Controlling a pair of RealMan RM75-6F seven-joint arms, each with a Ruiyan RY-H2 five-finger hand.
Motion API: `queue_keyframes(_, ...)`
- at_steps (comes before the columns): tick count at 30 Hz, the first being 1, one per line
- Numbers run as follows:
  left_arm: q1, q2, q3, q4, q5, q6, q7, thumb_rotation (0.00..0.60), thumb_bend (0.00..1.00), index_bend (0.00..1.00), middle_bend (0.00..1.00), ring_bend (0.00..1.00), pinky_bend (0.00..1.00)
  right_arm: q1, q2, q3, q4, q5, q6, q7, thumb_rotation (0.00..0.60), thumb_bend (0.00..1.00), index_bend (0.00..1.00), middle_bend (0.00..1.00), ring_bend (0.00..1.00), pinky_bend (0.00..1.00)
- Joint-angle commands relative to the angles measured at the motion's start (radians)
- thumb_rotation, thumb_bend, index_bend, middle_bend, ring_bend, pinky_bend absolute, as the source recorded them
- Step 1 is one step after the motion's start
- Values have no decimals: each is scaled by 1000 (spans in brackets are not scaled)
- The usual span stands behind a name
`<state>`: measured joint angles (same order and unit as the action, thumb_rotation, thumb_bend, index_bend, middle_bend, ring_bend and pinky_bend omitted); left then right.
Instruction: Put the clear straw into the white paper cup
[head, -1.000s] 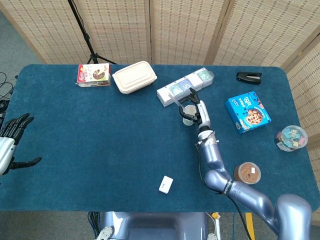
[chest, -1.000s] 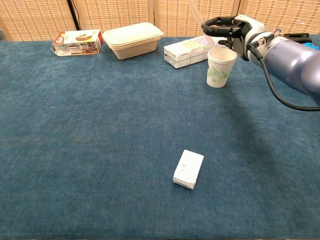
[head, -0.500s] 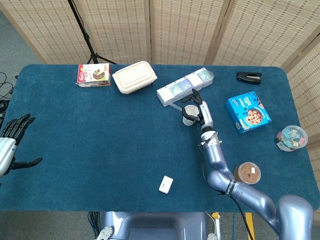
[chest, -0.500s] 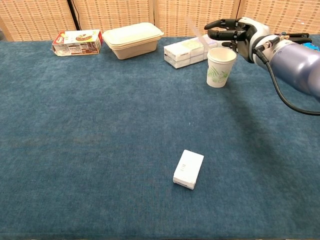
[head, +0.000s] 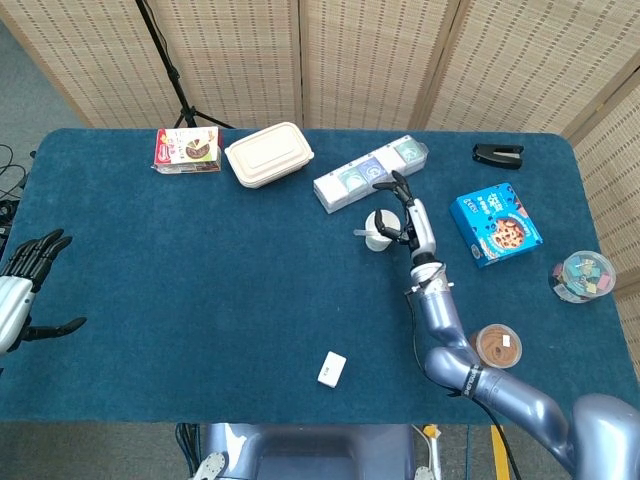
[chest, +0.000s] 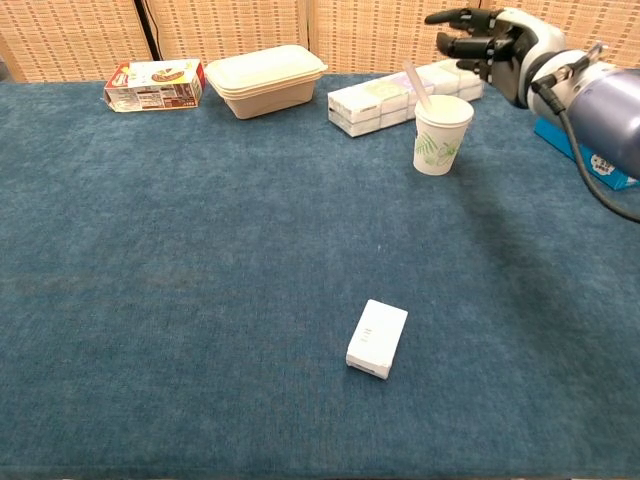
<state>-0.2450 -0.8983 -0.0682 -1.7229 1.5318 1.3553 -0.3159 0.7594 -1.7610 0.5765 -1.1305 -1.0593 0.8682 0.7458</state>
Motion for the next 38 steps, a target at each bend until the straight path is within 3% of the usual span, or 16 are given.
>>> queue_keyframes(1,2,1,2,0,6,4,-3,600,111,0,0,0,0,-33,62,7,-87,-16,55,-46,600,598,266,0,0,0)
queue_keyframes(5,6,1,7,0,18,16,-2,600,111,0,0,0,0,-71,145,-9,-193,-28,101,-145,600,598,242,0,0,0)
queue_keyframes(9,14,-1,13,-3,36,33,5,600,111,0,0,0,0,-128,255,-60,-320,-62,143,-277,600,563,205,0,0,0)
queue_keyframes(16,54,-8,31,-6,72,104,26,600,111,0,0,0,0,-248,482,-239,-480,-190,252,-671,600,54,46,0,0,0)
queue_keyframes(18,64,-12,35,-5,77,119,28,600,111,0,0,0,0,-274,507,-264,-497,-210,290,-726,600,1,12,0,0,0)
queue_keyframes(21,80,-18,43,4,85,141,29,600,104,0,0,0,0,-319,536,-299,-517,-235,356,-792,600,0,0,0,0,0)
queue_keyframes(25,122,-30,73,50,78,164,-17,600,98,0,0,0,0,-450,582,-378,-563,-299,529,-860,600,0,0,0,0,0)
queue_keyframes(32,151,-52,80,115,67,190,-48,600,98,0,0,0,0,-560,621,-460,-606,-323,622,-920,600,0,0,0,0,0)
queue_keyframes(38,164,-70,82,151,82,214,-42,600,97,0,0,0,0,-609,630,-484,-628,-355,677,-919,600,0,0,0,0,0)
